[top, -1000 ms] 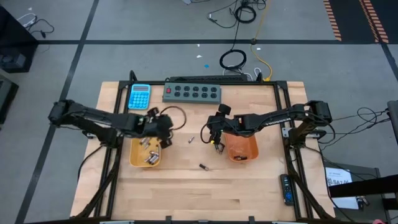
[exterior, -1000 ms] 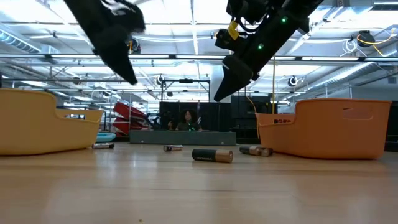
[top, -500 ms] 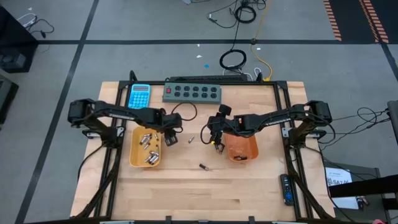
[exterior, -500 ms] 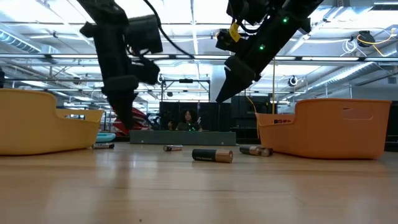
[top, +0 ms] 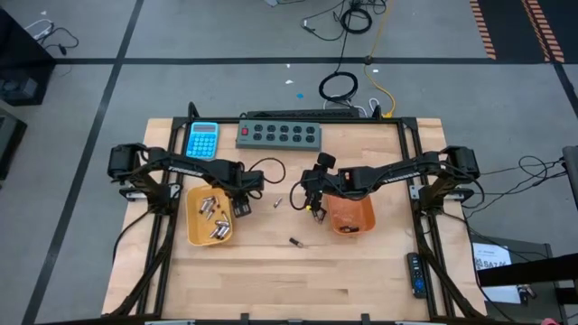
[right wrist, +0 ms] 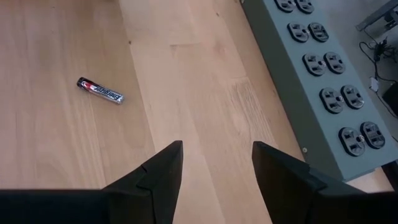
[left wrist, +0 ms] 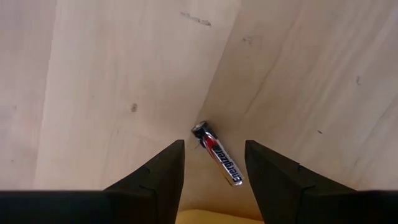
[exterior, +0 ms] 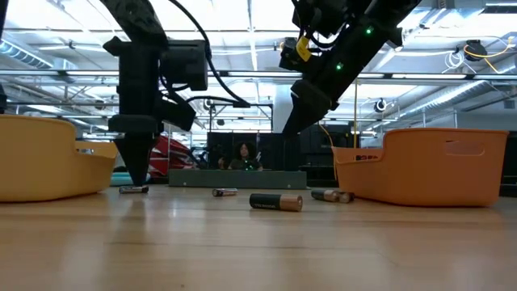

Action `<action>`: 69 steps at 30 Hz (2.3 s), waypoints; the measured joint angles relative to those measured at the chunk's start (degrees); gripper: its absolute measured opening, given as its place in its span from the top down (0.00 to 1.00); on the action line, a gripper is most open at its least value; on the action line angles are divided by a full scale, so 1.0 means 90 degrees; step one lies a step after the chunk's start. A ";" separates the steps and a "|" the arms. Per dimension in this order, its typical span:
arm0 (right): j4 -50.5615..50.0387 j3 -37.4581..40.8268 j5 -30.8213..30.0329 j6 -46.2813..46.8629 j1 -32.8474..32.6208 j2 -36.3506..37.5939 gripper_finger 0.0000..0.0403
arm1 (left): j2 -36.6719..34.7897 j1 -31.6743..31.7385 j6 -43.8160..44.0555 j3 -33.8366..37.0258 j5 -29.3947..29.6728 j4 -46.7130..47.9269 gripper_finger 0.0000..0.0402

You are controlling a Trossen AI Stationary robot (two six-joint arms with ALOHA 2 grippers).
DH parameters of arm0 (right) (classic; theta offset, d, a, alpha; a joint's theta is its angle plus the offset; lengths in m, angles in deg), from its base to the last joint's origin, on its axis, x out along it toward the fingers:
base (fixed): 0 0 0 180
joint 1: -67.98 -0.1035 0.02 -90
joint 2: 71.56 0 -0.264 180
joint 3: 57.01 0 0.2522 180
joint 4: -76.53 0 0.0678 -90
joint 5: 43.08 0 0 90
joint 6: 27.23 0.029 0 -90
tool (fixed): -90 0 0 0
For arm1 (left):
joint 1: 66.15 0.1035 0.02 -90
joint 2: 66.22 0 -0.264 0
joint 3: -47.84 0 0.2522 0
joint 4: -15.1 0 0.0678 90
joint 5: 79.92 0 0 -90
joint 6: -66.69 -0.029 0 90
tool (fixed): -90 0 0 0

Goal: Sort batteries
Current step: Put the silver battery into the yellow bin

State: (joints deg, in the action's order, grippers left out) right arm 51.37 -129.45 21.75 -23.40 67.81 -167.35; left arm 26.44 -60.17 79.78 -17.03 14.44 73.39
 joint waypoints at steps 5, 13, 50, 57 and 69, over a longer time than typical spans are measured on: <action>-0.0001 0.0000 0.0000 -0.0002 0.0000 0.0000 0.54 | 0.0002 0.0000 -0.0215 0.0000 0.0002 -0.0020 0.57; 0.0005 0.0000 0.0000 -0.0034 0.0000 0.0000 0.54 | 0.0002 0.0070 -0.0699 0.0000 -0.0057 -0.0106 0.70; -0.0041 0.0000 0.0001 -0.0074 0.0000 -0.0002 0.54 | 0.0421 -0.0388 -0.1902 -0.1044 0.0697 0.0260 0.95; -0.0095 0.0000 0.0000 -0.0011 0.0000 -0.0005 0.54 | -0.1228 -0.0956 0.0065 -0.1179 -0.0261 0.1691 0.95; -0.0050 0.0000 0.0013 0.0020 -0.0120 -0.0005 0.54 | -0.2353 -0.1934 0.1846 -0.0087 0.0435 0.1957 0.54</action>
State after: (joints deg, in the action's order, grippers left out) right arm 50.93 -129.45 21.87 -23.22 66.73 -167.39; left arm 5.27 -77.57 96.39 -17.82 18.36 91.01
